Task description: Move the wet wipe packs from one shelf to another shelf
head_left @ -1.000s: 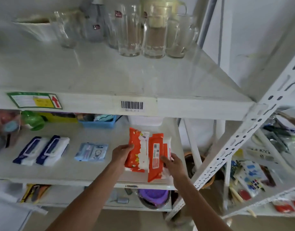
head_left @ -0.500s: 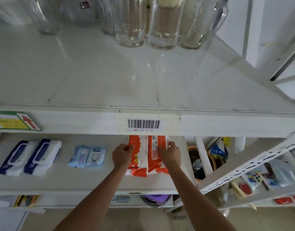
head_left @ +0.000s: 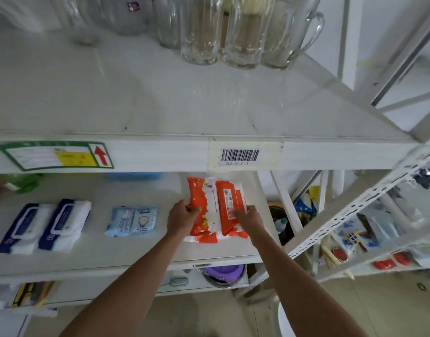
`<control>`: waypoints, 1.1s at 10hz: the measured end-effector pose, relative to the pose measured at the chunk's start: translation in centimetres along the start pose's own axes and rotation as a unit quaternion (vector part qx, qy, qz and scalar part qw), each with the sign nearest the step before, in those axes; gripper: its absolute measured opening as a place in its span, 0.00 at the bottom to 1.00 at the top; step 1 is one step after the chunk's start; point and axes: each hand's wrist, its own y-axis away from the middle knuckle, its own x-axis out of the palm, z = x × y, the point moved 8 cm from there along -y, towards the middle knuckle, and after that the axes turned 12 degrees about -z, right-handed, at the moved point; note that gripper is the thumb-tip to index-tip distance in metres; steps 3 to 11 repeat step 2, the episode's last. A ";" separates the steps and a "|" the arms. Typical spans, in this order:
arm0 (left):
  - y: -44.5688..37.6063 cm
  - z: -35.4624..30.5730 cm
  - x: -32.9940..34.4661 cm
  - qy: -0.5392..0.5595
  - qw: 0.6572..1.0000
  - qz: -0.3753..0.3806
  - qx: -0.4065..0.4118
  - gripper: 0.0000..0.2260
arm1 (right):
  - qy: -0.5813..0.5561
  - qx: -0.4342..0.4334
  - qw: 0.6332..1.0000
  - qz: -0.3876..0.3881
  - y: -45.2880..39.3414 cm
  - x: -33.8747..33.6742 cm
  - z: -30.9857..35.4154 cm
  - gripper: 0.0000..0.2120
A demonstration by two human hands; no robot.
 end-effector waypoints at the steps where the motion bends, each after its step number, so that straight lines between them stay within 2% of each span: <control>1: 2.4 -1.1 -1.6 0.025 0.999 0.014 0.030 0.15 | -0.011 0.006 0.998 0.057 0.8 0.1 -1.8 0.25; 2: 5.4 -1.0 -3.6 0.038 0.998 0.018 0.036 0.20 | -0.004 0.000 0.998 0.059 4.3 -1.4 -0.9 0.35; 11: 5.4 -1.0 -3.6 0.038 0.998 0.018 0.036 0.20 | -0.004 0.000 0.998 0.059 4.3 -1.4 -0.9 0.35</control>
